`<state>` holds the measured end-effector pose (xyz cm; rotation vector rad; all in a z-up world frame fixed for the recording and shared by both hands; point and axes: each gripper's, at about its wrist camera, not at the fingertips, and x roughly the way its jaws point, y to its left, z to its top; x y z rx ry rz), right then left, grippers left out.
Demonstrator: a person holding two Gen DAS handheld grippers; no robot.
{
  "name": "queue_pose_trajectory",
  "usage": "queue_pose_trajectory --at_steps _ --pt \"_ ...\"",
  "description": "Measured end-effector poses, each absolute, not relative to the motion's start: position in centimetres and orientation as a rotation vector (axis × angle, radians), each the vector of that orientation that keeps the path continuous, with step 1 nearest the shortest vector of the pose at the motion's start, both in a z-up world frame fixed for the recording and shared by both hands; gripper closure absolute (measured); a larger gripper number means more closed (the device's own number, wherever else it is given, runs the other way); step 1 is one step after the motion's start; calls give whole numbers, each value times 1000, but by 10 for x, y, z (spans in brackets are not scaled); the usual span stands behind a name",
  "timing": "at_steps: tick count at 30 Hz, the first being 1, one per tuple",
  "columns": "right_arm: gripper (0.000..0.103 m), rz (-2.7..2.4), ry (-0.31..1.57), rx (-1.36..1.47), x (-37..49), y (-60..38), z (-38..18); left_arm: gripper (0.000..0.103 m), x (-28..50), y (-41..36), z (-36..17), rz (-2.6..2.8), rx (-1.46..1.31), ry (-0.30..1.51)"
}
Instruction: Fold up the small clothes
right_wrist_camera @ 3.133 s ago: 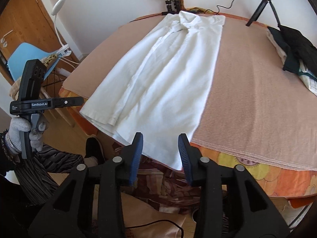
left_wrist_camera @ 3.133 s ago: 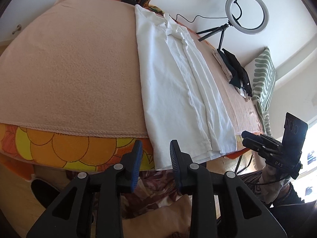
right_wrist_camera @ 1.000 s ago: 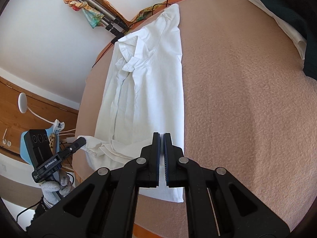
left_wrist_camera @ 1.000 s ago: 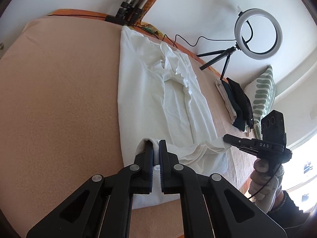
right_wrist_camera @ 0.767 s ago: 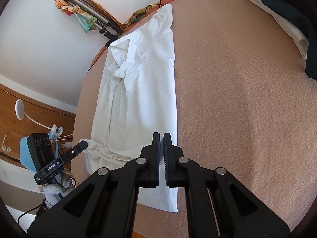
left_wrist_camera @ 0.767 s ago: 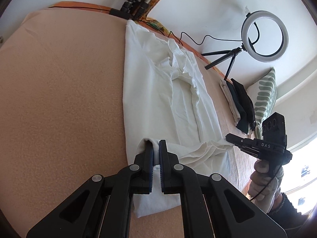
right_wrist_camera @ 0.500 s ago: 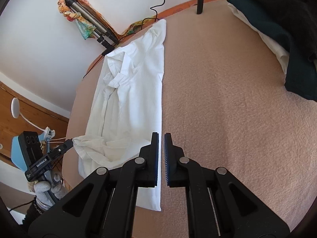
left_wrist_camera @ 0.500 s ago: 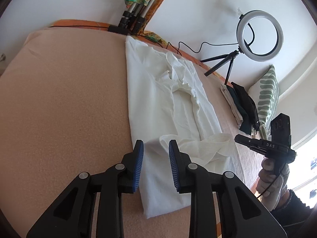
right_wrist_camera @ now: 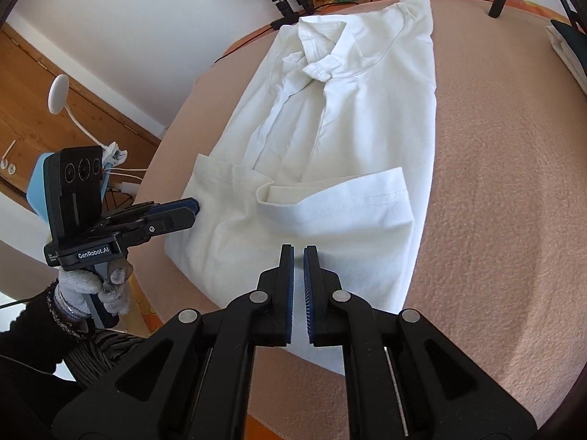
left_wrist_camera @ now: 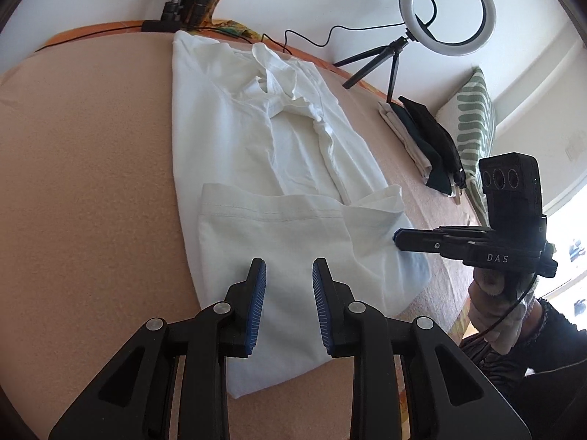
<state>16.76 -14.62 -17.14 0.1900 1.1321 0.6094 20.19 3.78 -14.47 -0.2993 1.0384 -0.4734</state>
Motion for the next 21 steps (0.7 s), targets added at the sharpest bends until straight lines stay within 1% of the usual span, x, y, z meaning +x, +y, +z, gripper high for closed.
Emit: queue_pose_trajectory --at_steps 4,6,8,10,11,21 --pt "97 518 1042 136 173 -162 -157 79 207 49 -142 -383 -252 994" --pt "95 525 1031 133 175 -165 -154 78 211 56 -140 -362 -261 979" --pt "88 519 1028 126 177 -164 -154 78 213 61 -140 -350 -280 976" --pt "71 522 1025 123 179 -163 -155 76 217 62 -138 -341 -271 968" --pt "69 519 1021 121 180 -162 -155 76 218 63 -137 -334 -266 959" --pt "68 495 1053 126 191 -161 -167 76 223 52 -139 -368 -237 962"
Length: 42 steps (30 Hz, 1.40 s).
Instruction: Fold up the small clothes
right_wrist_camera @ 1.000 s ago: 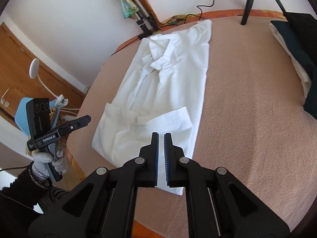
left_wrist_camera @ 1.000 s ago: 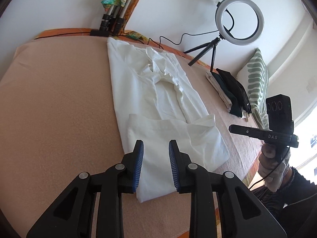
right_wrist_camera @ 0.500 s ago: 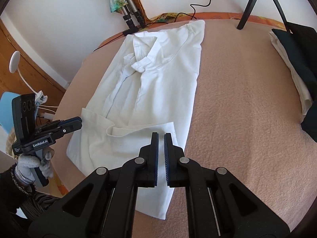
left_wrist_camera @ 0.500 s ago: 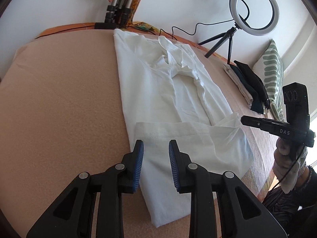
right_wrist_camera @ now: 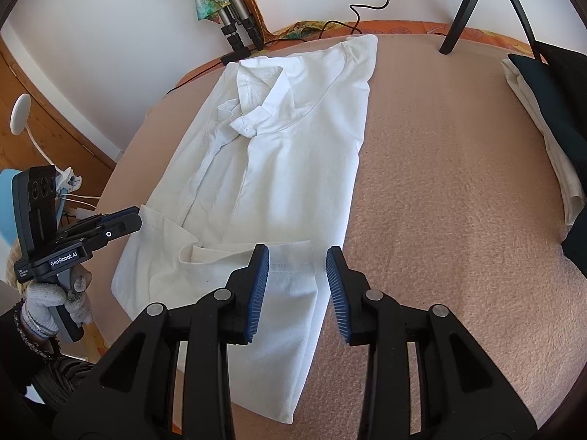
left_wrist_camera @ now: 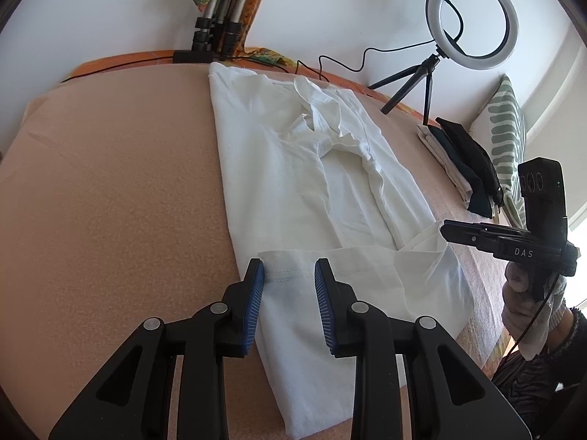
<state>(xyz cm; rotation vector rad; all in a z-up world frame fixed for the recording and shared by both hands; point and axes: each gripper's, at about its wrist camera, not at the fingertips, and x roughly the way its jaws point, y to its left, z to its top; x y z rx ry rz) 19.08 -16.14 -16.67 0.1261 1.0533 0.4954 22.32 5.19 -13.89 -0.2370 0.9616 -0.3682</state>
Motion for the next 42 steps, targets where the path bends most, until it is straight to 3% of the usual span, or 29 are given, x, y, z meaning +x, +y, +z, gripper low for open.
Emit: queue_pose_trajectory --at_steps 5,8,12,14,33,42 --pt "68 500 1046 137 191 -163 -166 76 224 50 -138 -372 -220 952" --pt "69 514 1036 126 188 -161 -164 89 224 48 -138 -376 -203 950" --pt "89 507 1026 81 185 -155 -162 96 222 46 -135 -378 -182 926" --pt "93 505 1017 74 184 -154 -162 98 221 47 -135 -377 -177 920" --pt "99 370 992 25 191 -168 -162 99 220 55 -138 -289 -165 886" --pt "99 350 949 34 189 -178 -146 93 225 71 -120 -205 -153 845"
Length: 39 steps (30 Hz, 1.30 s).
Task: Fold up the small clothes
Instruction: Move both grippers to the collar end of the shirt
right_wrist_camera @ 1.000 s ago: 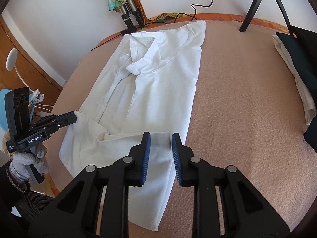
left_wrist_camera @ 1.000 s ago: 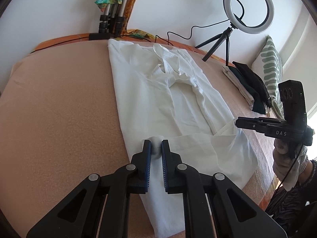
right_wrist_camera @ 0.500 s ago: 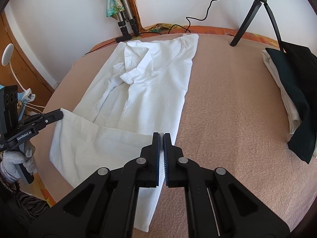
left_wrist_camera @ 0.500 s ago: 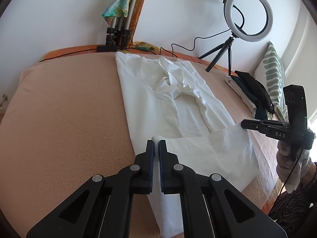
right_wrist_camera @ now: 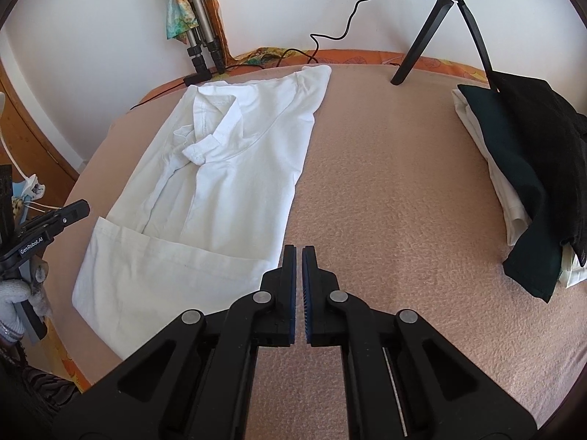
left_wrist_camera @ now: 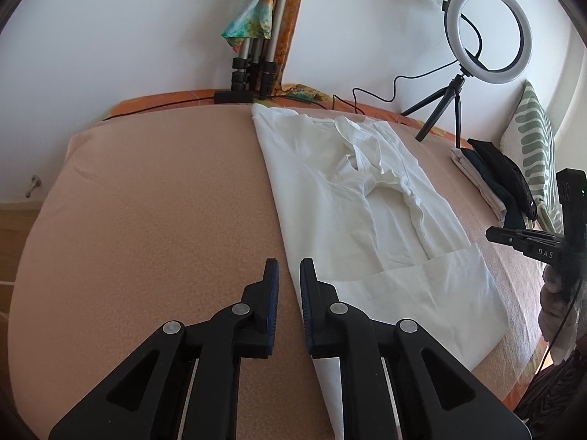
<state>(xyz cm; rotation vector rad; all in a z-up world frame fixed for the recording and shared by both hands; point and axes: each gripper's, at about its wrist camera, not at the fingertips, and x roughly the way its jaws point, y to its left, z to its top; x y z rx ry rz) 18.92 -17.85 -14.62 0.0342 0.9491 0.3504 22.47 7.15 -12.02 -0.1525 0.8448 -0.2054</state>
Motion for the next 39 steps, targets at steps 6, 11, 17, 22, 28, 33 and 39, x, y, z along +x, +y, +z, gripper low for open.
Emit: queue_pose_trajectory --at_steps 6,11,17,22,28,33,39 --pt "99 393 950 42 191 -177 -139 93 234 82 -113 -229 -198 841" --pt "99 450 930 69 201 -180 -125 93 250 88 -99 -264 -212 843" --pt "82 469 916 14 241 -181 -105 57 289 94 -77 -283 -245 838" --pt "49 482 892 2 287 -186 -94 57 327 95 -72 -300 -224 832" --pt "49 488 920 96 355 -191 -106 57 376 100 -85 -307 -265 854" --pt "49 481 934 124 398 -184 -128 57 412 104 -109 -312 -296 886" --pt "49 486 957 167 432 -176 -153 57 447 109 -137 -313 -360 911"
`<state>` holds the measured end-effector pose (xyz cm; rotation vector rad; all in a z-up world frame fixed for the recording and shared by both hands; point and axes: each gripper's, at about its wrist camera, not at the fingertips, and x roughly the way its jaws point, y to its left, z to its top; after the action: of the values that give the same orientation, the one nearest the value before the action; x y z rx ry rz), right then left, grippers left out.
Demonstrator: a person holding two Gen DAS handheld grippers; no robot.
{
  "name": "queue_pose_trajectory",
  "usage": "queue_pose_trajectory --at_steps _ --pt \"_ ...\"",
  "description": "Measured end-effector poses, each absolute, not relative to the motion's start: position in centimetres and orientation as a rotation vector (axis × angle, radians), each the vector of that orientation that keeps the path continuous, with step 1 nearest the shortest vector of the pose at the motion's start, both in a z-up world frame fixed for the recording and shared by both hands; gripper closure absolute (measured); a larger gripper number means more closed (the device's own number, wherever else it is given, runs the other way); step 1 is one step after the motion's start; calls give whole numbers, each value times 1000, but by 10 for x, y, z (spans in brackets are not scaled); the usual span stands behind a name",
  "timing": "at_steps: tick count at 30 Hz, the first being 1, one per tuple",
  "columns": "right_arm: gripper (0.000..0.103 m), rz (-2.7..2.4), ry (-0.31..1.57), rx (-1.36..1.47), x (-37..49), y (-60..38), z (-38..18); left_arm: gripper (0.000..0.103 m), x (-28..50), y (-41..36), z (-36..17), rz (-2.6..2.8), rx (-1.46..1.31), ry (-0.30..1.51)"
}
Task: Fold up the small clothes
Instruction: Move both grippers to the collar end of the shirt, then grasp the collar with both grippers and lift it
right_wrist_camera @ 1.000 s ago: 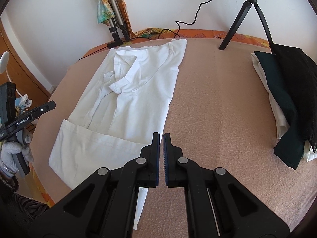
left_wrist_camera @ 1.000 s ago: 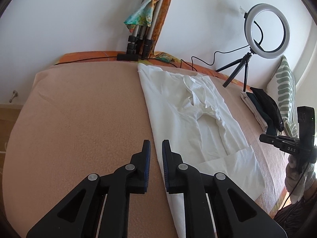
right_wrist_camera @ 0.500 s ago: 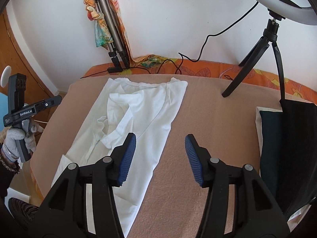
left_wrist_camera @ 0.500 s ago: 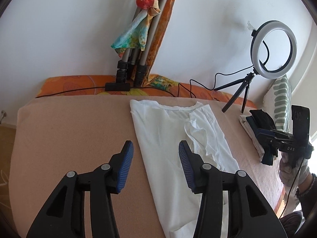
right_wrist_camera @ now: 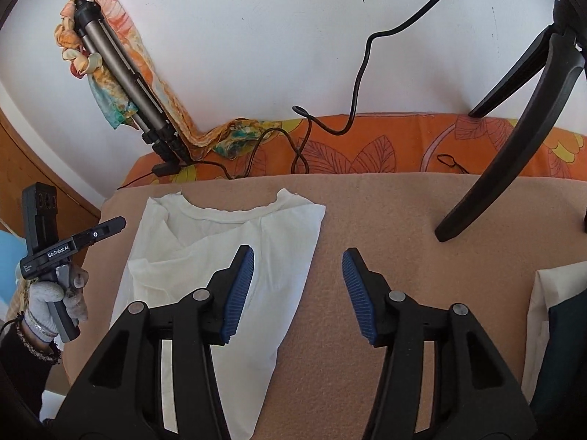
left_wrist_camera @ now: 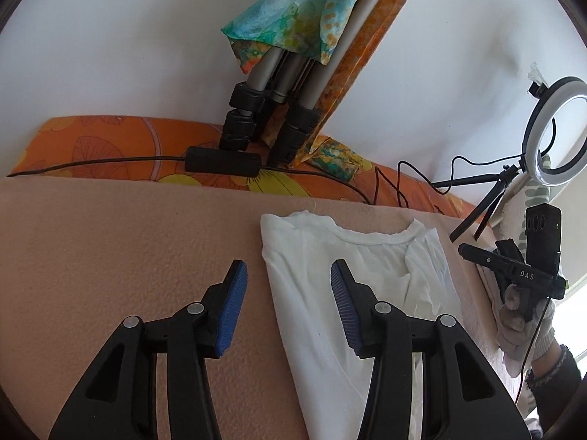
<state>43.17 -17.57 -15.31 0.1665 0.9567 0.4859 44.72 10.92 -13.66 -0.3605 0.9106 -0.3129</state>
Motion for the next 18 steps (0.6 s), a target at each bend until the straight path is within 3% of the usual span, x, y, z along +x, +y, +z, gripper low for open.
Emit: queue_pose_trajectory --at_steps 12,17,18 --pt "51 512 969 163 457 -157 -175 57 471 92 -153 -324 -284 915" --pt "69 503 963 148 458 -153 -176 61 472 92 -154 -303 -279 892" --pt "77 503 965 144 458 -152 -176 67 472 90 -154 -311 -265 890"
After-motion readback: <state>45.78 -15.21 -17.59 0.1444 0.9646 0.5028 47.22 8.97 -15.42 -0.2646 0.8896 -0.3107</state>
